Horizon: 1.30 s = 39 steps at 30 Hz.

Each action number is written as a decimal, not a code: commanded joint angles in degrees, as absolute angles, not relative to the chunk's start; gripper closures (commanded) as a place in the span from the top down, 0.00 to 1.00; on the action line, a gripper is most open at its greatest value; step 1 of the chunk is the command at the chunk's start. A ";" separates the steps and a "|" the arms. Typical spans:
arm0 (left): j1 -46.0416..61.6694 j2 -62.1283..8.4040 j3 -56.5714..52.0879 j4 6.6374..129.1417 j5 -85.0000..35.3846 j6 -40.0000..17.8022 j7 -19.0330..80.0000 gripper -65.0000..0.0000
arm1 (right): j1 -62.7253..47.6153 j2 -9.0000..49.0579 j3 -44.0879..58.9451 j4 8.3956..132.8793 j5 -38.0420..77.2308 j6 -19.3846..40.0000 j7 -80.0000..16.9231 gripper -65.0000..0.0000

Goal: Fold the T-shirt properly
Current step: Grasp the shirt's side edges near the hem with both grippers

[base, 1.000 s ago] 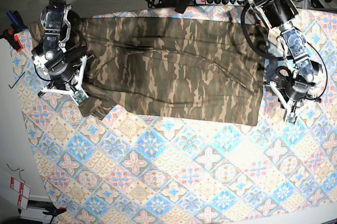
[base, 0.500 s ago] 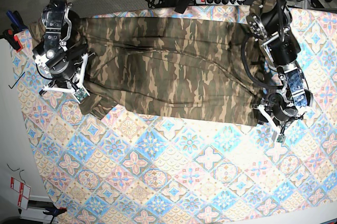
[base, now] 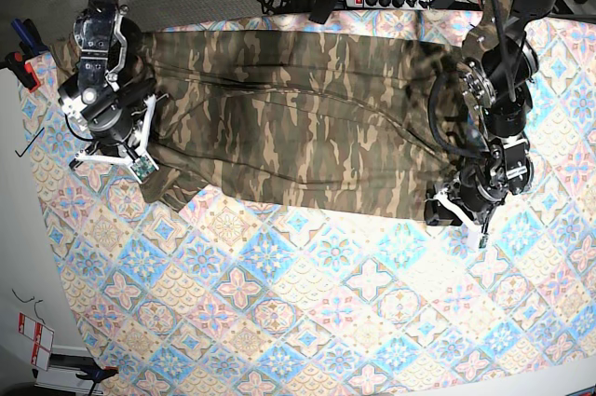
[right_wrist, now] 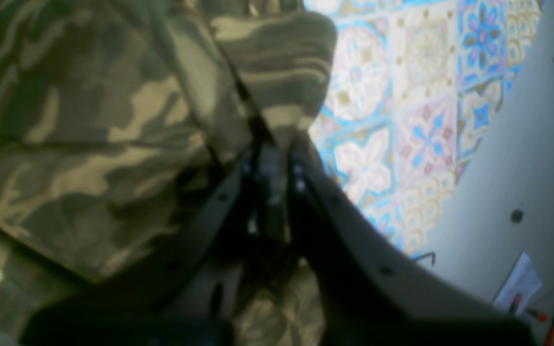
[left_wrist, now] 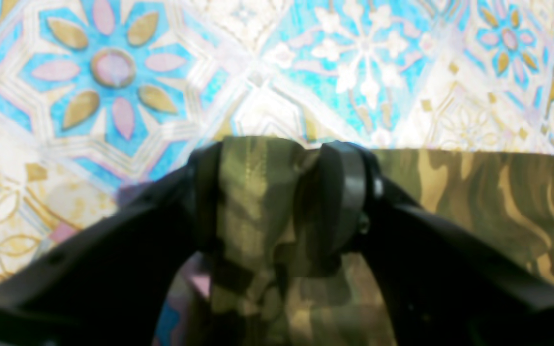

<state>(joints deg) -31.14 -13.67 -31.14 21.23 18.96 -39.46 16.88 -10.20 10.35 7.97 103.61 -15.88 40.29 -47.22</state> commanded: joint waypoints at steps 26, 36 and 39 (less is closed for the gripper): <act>-17.98 -11.03 -25.19 54.64 14.64 -40.00 38.11 0.00 | -6.64 7.69 11.65 105.01 -15.60 40.00 -46.29 0.02; -11.82 -9.80 -23.34 73.01 13.58 -40.00 43.30 0.00 | -6.46 6.11 13.67 108.09 -15.69 40.00 -46.37 0.03; -11.03 -10.24 -23.43 77.14 9.80 -40.00 45.05 0.00 | -6.29 6.11 15.25 108.09 -15.69 40.00 -46.37 0.03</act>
<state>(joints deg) -9.50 -9.47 -23.38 75.77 10.13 -40.38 46.11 -7.14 5.54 14.83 106.89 -16.05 40.47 -47.20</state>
